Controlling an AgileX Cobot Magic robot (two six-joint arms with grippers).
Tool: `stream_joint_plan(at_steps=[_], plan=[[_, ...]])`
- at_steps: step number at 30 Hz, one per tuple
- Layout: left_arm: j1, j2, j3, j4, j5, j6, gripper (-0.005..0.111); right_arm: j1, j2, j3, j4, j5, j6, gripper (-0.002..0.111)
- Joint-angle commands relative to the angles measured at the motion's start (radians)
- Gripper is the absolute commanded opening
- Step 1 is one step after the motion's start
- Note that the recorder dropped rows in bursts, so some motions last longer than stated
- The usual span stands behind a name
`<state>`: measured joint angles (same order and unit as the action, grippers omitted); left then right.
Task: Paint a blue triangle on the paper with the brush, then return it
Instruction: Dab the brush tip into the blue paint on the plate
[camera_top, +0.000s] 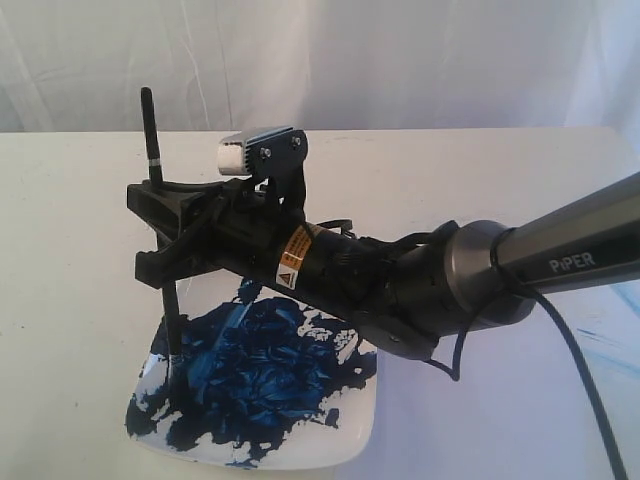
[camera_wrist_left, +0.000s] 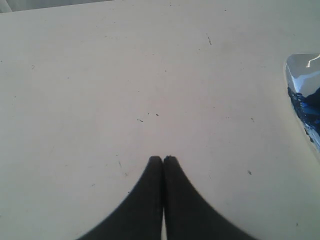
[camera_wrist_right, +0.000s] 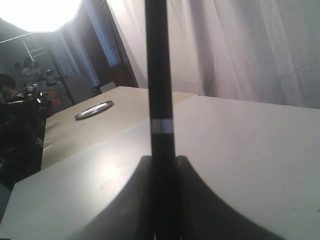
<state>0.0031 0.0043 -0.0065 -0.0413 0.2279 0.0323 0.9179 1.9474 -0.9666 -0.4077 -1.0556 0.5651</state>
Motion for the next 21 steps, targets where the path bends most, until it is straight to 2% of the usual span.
stream_joint_plan(at_steps=[1,7,14,21], plan=[[-0.006,-0.004,0.006,-0.008,0.001,-0.006,0.000,0.001,-0.001,-0.002,-0.007,-0.074,-0.080,0.000],[-0.006,-0.004,0.006,-0.008,0.001,-0.006,0.000,0.001,-0.001,-0.002,0.085,-0.130,-0.180,0.000],[-0.006,-0.004,0.006,-0.008,0.001,-0.006,0.000,0.001,-0.001,-0.002,0.128,-0.002,-0.182,0.000],[-0.006,-0.004,0.006,-0.008,0.001,-0.006,0.000,0.001,-0.001,-0.002,0.226,-0.005,-0.379,0.000]])
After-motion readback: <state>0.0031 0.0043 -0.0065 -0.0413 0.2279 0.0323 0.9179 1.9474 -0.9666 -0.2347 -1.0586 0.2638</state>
